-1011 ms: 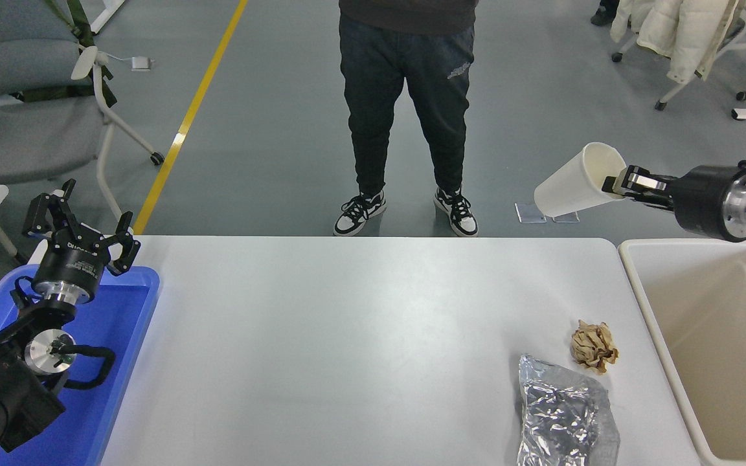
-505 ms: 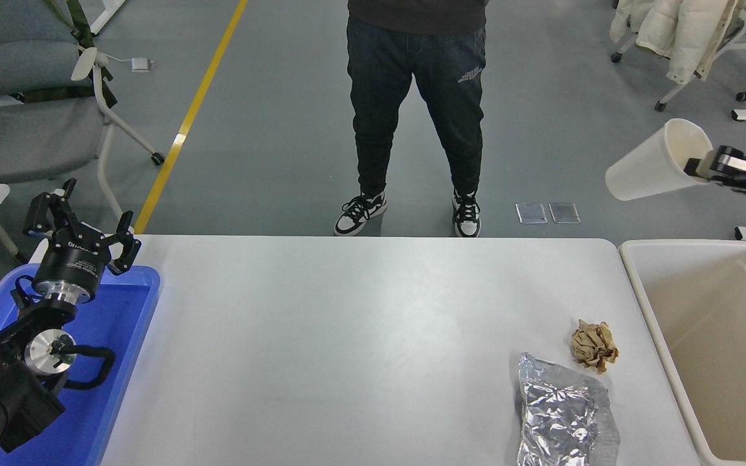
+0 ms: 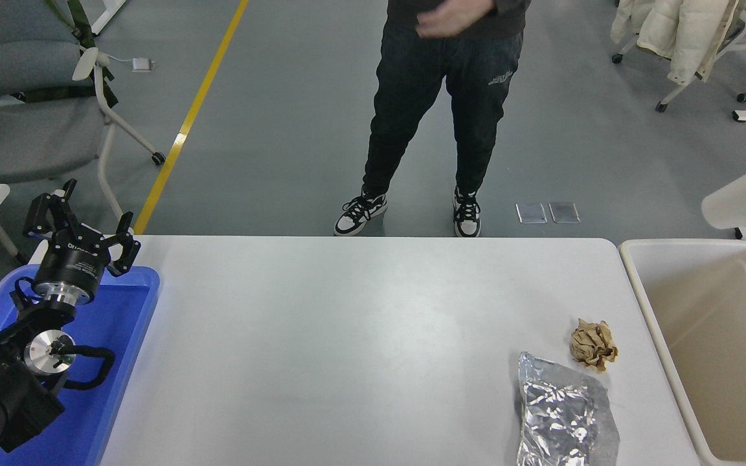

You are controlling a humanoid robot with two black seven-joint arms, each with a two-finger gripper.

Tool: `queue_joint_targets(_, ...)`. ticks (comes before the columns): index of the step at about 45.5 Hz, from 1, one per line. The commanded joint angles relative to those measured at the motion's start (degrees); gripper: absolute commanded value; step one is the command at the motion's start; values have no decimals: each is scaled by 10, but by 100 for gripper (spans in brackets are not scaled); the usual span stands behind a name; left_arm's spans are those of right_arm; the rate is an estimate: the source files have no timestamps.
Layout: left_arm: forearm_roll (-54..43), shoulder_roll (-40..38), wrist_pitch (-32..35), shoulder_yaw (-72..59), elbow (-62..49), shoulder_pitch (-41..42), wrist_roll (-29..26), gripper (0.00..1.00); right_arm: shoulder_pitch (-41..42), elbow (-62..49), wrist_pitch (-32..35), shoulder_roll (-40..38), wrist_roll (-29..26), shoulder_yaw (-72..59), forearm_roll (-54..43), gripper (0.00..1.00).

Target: Clean the table surface

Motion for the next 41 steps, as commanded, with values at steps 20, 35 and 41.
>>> queue_joint_targets(20,0,0,0,0,-1,-1,0,100,-127,-367,-3,197,106,-2,61,0)
queue_joint_targets(35,0,0,0,0,-1,0,0,100,-136,-551,-6,332,125,-4,64,0)
queue_joint_targets(41,0,0,0,0,0,0,0,100,-137,-571,-23,369,125,-6,64,0)
